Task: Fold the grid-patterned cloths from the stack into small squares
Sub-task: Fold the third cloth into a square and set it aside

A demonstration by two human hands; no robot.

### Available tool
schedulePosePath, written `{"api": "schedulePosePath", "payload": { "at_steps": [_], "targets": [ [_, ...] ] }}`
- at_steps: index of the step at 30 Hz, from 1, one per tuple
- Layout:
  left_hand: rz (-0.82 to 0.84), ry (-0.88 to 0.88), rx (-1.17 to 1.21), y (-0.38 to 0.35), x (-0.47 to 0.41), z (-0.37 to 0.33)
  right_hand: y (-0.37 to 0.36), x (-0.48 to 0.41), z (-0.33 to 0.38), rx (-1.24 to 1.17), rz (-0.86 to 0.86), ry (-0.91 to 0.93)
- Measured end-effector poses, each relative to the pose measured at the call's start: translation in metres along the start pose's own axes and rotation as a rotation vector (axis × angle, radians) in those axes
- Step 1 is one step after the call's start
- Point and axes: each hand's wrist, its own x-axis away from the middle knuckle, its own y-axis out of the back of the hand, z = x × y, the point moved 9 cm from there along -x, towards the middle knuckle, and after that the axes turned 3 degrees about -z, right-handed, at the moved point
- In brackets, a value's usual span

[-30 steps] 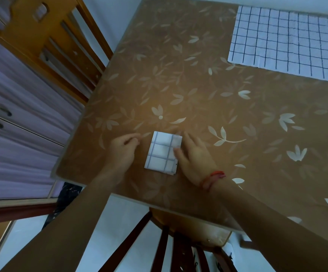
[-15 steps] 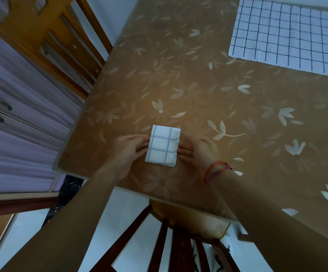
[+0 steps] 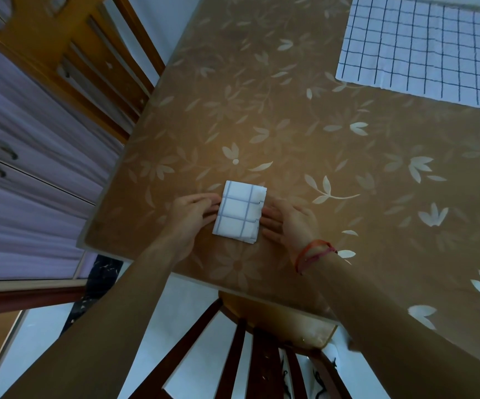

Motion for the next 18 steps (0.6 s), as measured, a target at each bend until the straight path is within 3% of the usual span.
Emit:
{"api": "schedulePosePath", "payload": {
  "at_steps": [13, 18],
  "targets": [
    [-0.011, -0.032, -0.073, -0.001, 0.007, -0.004, 0.007, 0.0, 0.004, 0.038, 0.007, 0.005],
    [-0.04, -0.129, -0.234, -0.001, 0.021, -0.018, 0.017, 0.005, 0.014, 0.093, 0.028, 0.068]
  ]
}}
